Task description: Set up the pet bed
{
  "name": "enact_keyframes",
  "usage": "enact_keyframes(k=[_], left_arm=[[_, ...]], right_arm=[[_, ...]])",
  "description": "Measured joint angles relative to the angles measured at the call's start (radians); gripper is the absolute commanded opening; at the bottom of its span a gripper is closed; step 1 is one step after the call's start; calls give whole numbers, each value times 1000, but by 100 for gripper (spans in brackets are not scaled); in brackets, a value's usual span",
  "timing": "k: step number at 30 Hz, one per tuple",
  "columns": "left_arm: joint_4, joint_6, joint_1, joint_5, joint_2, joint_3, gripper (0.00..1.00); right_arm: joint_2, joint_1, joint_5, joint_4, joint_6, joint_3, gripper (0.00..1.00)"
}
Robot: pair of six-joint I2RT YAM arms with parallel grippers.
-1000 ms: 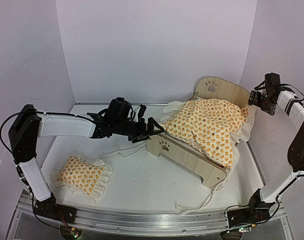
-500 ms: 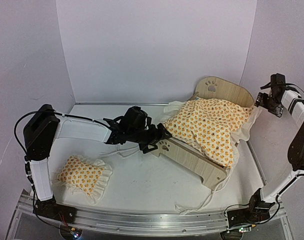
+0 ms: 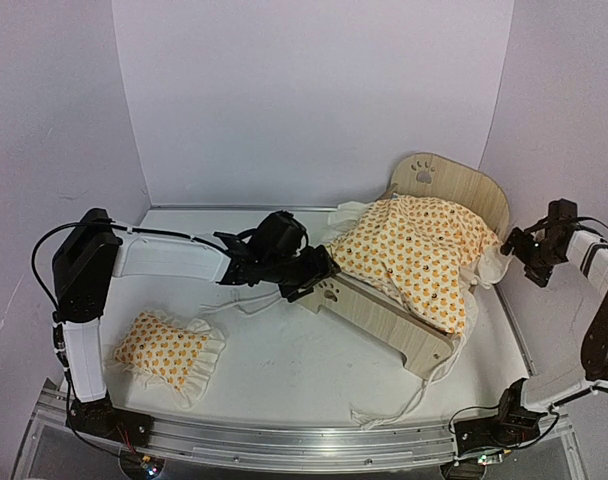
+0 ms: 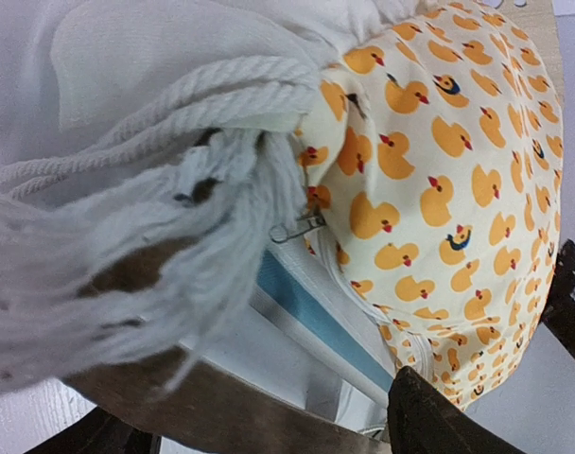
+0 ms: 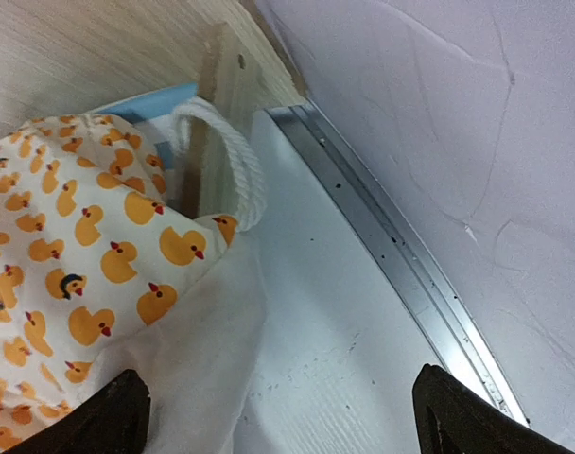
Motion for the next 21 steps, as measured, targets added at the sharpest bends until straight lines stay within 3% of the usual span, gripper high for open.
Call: enact_keyframes(k=[9,12,21], left_arm=[[-1,2,7,-79,5,9,61],[4,26,16,-97,5,11,62],[65,245,27,-97,-18,-31,82]], right_arm=[[-243,0,9,-75,17,127,98],[-255,0,-140,-85,0,138,98],[-120,1,-436,-84,110,229,98]])
